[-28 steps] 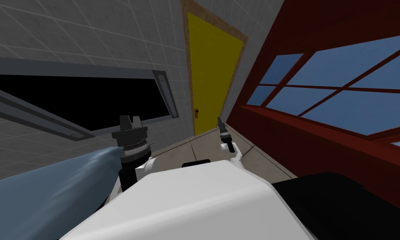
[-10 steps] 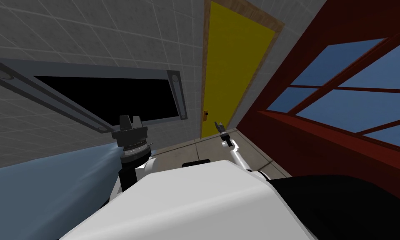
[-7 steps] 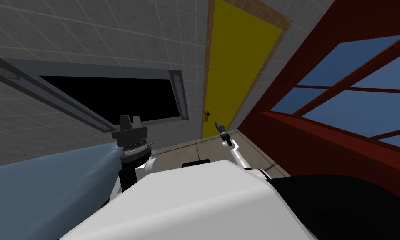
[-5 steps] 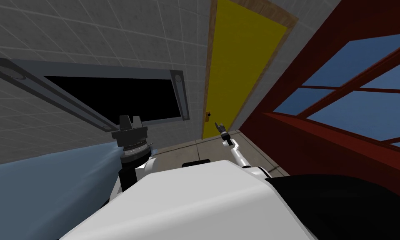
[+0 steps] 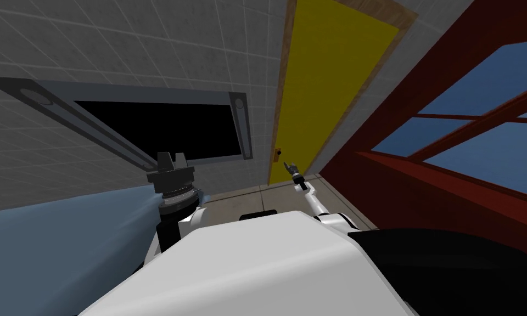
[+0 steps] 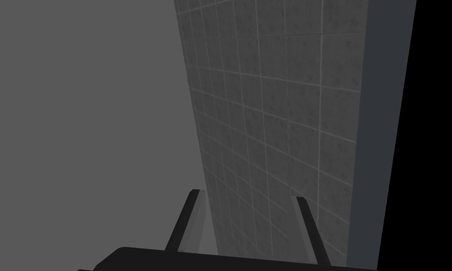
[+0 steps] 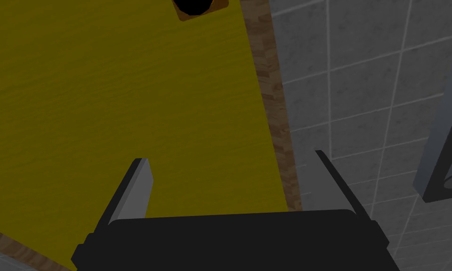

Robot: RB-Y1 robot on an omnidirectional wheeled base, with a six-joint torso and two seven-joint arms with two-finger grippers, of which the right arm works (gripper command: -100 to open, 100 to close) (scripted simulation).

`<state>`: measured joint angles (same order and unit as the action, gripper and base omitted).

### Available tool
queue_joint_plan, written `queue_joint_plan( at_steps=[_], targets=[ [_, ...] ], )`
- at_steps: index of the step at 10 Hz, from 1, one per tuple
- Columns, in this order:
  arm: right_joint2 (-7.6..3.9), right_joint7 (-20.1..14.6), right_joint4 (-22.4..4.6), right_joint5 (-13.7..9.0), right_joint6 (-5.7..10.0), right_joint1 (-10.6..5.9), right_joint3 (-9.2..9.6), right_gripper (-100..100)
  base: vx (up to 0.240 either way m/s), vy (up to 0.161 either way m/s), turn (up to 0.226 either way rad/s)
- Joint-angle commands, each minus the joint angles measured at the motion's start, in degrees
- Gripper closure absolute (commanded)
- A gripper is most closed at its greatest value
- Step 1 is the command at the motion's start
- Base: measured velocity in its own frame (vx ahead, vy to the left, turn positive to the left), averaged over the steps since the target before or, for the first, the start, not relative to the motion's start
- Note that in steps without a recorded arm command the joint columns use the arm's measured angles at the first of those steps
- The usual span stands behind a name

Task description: Pull the door open

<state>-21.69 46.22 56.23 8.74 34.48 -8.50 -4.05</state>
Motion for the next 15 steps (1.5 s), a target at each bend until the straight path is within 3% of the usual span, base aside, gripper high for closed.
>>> queue_joint_plan(
  at_steps=[1,3,4,11,15],
  targets=[
    [-0.82,1.9,-2.9,0.2,0.07,-1.02,-0.01,-100,0.076,0.006,0.081],
    [-2.12,4.7,-7.6,0.4,0.41,-3.13,-0.06,-100,0.086,0.007,0.135],
    [-2.12,4.7,-7.6,0.4,0.41,-3.13,-0.06,-100,0.067,-0.004,0.027],
    [-4.9,10.8,-17.7,0.9,1.13,-7.64,-0.15,-100,0.055,-0.001,0.074],
    [-4.54,10.8,-17.6,0.7,1.07,-7.73,-0.55,-100,0.132,-0.002,0.024]
  ],
)
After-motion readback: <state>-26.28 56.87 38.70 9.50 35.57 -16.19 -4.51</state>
